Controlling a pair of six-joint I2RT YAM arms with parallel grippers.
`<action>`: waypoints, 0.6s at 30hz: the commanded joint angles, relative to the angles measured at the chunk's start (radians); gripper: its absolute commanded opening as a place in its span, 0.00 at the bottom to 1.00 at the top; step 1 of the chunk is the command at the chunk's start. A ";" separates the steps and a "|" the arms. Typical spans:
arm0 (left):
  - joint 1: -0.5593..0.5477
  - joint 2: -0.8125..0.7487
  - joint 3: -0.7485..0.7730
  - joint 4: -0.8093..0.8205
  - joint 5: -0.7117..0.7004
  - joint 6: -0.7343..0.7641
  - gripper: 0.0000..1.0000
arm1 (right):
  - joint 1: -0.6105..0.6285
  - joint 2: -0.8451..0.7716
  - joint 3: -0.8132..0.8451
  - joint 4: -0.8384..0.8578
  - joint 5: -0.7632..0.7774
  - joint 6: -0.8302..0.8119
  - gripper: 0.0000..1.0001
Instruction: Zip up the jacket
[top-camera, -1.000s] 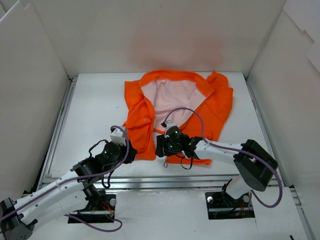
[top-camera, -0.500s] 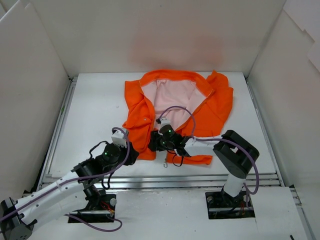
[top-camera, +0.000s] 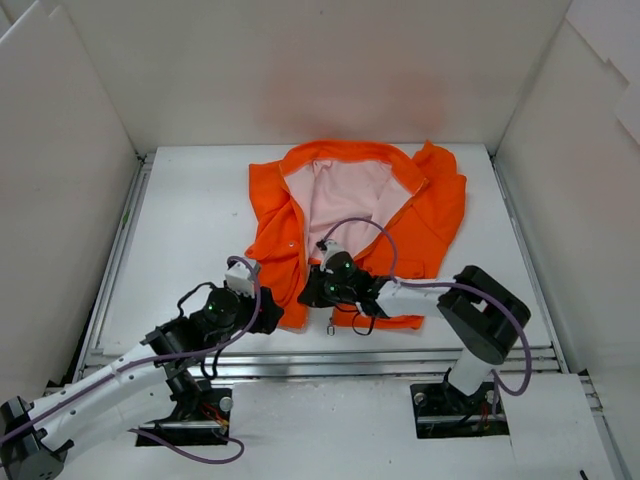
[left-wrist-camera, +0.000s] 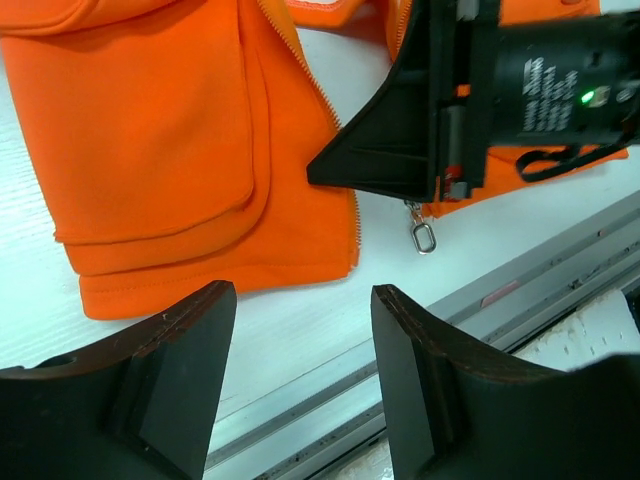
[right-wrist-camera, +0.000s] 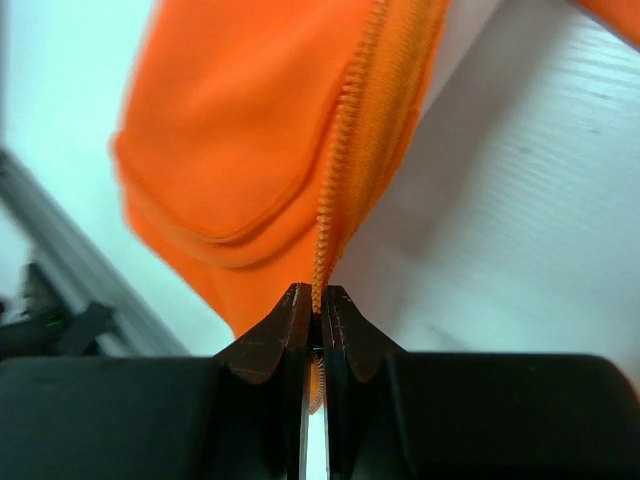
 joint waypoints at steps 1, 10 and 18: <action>-0.005 -0.009 0.055 0.060 0.045 0.064 0.56 | -0.021 -0.146 0.010 0.072 -0.112 0.059 0.00; -0.005 0.035 0.045 0.198 0.162 0.138 0.57 | -0.088 -0.132 0.064 0.150 -0.339 0.130 0.00; -0.005 0.127 0.055 0.229 0.165 0.150 0.57 | -0.113 -0.146 0.073 0.189 -0.389 0.153 0.00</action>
